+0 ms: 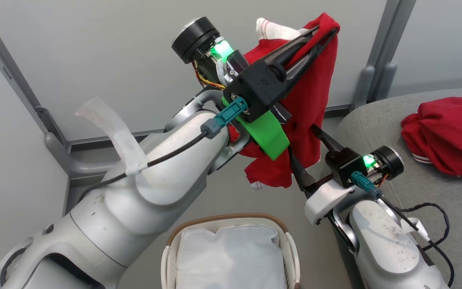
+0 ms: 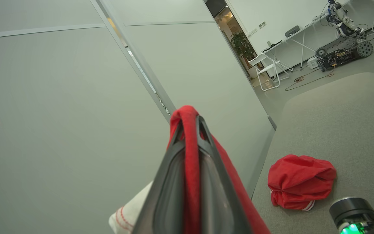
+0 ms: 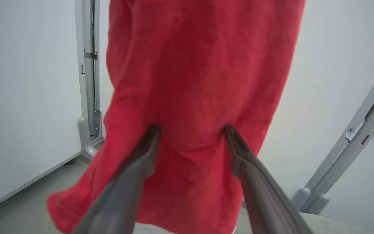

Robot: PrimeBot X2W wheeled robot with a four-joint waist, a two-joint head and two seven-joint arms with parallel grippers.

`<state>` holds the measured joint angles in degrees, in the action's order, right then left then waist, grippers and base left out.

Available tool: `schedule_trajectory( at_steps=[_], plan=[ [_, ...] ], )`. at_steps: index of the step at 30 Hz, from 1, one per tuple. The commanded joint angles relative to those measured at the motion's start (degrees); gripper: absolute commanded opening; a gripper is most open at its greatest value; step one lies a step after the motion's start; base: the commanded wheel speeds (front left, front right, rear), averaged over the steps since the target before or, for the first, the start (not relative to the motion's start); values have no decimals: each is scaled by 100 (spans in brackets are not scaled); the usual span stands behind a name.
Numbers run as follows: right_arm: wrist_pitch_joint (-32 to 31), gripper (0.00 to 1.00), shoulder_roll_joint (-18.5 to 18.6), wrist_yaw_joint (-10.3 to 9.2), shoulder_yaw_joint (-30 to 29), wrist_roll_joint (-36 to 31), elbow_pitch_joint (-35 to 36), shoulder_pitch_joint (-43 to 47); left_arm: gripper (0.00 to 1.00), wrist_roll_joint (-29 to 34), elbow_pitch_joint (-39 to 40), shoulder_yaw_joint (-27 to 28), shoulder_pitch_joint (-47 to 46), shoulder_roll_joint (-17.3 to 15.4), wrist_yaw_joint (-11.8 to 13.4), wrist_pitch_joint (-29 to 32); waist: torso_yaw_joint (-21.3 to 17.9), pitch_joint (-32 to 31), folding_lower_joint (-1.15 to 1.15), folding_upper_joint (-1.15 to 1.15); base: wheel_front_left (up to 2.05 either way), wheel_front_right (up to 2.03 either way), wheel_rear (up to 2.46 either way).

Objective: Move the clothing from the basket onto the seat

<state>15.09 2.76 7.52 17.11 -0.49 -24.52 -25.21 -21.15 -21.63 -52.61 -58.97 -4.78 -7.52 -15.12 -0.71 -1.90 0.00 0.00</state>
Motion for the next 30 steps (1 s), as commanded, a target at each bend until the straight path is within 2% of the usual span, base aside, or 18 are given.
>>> schedule_trajectory(
  at_steps=[1, 7, 8, 9, 10, 11, 12, 19, 30],
  plan=[
    [11, 100, 25, -6, 30, 25, -23, -113, 0, -56, 44, -42, -108, 18, 8, -4, 25, -2, 0, 0, 0, 0, 0],
    [11, 100, 24, -6, 202, 64, -166, -405, 0, -190, 145, -154, -120, 36, 8, -4, 83, 6, 0, 0, 0, 0, 0],
    [11, 75, 24, -6, 238, 78, -225, -464, 0, -218, 155, -165, -120, 36, 8, -4, 91, 9, 0, 0, 0, 0, 0],
    [11, 75, 23, -6, 274, 91, -271, -509, 0, -228, 163, -171, -116, 27, 8, -4, 95, 10, 0, 0, 0, 0, 0],
    [11, 34, 22, -6, 298, 104, -320, -562, 0, -249, 169, -173, -114, 10, 8, -4, 100, 13, 0, 0, 0, 0, 0],
    [11, 14, 25, -6, 325, 103, -359, -617, 0, -264, 166, -163, -109, -8, 8, -4, 104, 19, 0, 0, 0, 0, 0],
    [11, 0, 23, -6, 344, 106, -386, -650, 0, -283, 163, -153, -103, -18, 8, -4, 107, 23, 0, 0, 0, 0, 0],
    [11, 0, 23, -6, 349, 211, -448, -831, 0, -396, 99, -67, -27, -107, 8, -4, 125, 65, 0, 0, 0, 0, 0],
    [11, 0, 23, -6, 308, 408, -305, -636, 0, -537, -203, 63, 157, -148, 8, -4, 51, 143, 0, 0, 0, 0, 0]
  ],
)
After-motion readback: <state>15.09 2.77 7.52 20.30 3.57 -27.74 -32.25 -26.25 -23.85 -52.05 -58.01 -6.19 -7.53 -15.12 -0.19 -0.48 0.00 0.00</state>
